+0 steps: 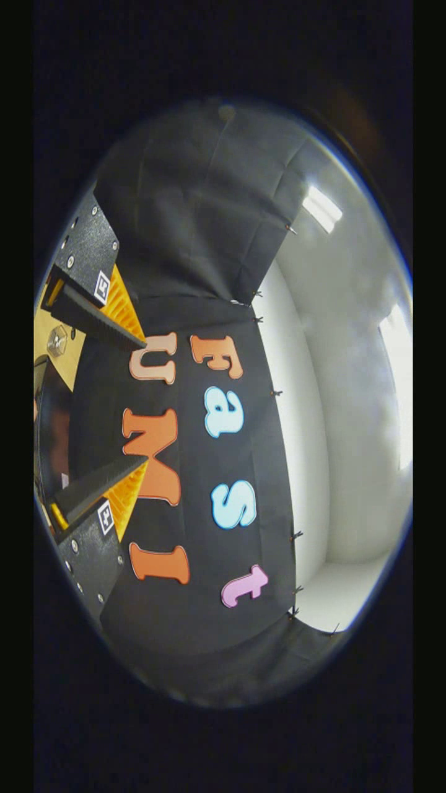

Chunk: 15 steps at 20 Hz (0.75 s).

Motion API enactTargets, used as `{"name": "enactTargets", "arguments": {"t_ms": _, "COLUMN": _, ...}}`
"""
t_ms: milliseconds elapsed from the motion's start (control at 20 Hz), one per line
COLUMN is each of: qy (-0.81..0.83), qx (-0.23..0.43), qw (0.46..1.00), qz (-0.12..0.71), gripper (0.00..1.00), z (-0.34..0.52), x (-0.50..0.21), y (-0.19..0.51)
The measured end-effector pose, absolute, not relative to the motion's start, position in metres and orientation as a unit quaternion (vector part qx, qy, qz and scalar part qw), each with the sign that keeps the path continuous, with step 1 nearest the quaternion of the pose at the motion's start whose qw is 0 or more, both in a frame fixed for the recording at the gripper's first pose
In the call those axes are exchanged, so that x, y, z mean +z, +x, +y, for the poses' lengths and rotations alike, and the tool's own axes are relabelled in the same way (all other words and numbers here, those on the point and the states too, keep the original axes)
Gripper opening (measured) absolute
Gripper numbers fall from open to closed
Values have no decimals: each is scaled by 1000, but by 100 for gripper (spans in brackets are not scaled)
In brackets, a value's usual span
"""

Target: Open the toaster oven, put the food inside, and close the toaster oven door.

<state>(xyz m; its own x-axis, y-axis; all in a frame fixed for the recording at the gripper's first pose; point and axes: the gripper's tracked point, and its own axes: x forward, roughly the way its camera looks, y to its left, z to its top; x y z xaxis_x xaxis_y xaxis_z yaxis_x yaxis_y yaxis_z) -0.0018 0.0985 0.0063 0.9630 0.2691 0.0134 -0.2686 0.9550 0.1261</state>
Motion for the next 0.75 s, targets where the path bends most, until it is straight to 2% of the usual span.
{"name": "enactTargets", "arguments": {"t_ms": 750, "qy": 55, "qx": 130, "qw": 990, "qz": -2, "gripper": 99, "z": 93, "x": 8, "y": 7}}
